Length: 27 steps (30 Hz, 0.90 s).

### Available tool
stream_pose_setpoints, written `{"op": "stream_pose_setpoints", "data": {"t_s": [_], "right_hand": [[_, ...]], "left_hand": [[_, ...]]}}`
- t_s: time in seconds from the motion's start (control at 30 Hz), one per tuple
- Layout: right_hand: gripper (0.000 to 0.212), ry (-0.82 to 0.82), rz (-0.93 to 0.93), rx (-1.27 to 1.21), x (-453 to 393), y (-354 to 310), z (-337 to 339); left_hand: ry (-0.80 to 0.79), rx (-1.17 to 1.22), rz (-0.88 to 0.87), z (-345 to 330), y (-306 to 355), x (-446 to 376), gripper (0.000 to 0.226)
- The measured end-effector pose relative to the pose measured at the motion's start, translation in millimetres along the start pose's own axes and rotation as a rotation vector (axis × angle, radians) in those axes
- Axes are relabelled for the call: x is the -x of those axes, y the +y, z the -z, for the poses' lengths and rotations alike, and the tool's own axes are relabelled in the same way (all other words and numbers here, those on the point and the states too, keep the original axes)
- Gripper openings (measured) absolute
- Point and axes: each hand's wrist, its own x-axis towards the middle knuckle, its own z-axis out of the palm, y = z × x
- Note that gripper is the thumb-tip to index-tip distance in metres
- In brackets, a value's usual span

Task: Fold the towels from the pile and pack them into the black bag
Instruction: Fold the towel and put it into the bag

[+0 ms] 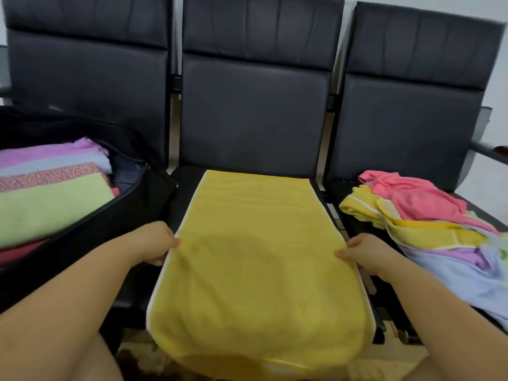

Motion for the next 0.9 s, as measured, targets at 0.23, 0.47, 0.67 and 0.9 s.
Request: {"op": "stream_pose_setpoints", "data": {"t_s": [0.23,0.47,0.67,0.9], "right_hand": [[0.023,-0.245,0.151,-0.117,10,16,23],[0.038,-0.217,0.270,0.452,22,23,16],[0.020,0.044,0.451,0.484,36,14,32],[0.091,-0.168,0.401,-0.325,63,9,66]], "left_hand": [[-0.074,0.336,-0.111,12,-12,6,0.023],[-0.059,-0.030,-0.302,17,-19,22,0.028],[0.195,-0.344,-0.488,31,-14,36,0.017],[0.048,0.333,-0.537,57,-13,76,0.061]]}}
